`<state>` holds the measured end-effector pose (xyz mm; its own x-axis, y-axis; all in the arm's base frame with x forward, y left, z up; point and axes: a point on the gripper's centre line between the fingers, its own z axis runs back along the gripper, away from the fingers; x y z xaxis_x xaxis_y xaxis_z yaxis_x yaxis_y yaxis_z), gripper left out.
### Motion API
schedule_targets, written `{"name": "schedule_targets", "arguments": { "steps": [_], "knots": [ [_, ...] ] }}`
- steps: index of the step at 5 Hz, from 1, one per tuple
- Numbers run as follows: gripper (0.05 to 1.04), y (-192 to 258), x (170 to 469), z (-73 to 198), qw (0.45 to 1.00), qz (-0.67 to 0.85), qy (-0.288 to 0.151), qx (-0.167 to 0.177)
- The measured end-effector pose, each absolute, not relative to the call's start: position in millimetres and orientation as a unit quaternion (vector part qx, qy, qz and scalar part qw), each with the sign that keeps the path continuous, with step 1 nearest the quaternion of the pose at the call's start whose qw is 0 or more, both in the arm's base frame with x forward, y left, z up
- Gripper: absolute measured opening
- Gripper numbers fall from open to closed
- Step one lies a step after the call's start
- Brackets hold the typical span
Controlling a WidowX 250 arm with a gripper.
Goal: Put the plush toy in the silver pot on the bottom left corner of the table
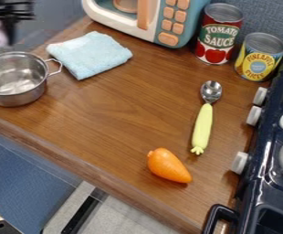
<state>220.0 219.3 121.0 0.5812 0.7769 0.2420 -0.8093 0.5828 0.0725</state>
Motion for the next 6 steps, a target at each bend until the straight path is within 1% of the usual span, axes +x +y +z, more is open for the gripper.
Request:
{"name": "schedule_targets", "arguments": {
  "steps": [1, 2, 3, 4, 5, 6],
  "knots": [
    [0.513, 223, 210, 110, 0.886, 0.449, -0.097, 0.066],
    [0.513, 218, 209, 99, 0.901, 0.419, -0.096, 0.058],
    [0.513, 210, 219, 99, 0.912, 0.394, -0.104, 0.045],
    [0.513, 199, 231, 93, 0.925, 0.363, -0.104, 0.035],
    [0.513, 190, 239, 87, 0.934, 0.343, -0.097, 0.032],
    [0.589, 191, 237, 78, 0.935, 0.343, -0.076, 0.039]
  ]
}}
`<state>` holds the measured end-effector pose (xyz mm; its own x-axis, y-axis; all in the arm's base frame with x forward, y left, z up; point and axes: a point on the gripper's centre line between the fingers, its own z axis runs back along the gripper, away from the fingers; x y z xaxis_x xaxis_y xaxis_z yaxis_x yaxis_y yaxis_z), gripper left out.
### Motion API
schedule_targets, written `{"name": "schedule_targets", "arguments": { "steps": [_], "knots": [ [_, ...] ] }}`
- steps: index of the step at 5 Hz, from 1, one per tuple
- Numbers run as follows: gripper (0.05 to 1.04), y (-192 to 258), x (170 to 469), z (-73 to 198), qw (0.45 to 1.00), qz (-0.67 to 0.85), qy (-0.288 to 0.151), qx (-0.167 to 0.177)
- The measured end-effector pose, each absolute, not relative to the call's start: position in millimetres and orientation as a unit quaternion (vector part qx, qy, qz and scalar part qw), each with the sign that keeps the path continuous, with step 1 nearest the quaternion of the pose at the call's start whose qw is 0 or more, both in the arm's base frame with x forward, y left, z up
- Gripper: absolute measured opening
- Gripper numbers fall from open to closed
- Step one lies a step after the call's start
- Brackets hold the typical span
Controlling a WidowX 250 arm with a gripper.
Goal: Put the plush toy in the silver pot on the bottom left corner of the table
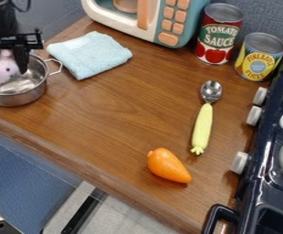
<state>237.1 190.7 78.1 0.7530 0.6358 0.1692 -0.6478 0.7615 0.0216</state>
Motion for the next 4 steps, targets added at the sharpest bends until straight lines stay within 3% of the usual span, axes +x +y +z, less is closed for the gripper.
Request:
{"name": "schedule_targets", "arguments": {
  "steps": [1, 2, 3, 4],
  "knots": [
    [0.871, 191, 239, 76, 0.943, 0.325, -0.048, 0.050],
    [1.011, 187, 241, 75, 0.942, 0.328, -0.042, 0.052],
    [1.007, 178, 248, 78, 0.948, 0.312, -0.038, 0.054],
    [1.001, 173, 258, 105, 0.948, 0.302, -0.079, 0.060]
  ]
}}
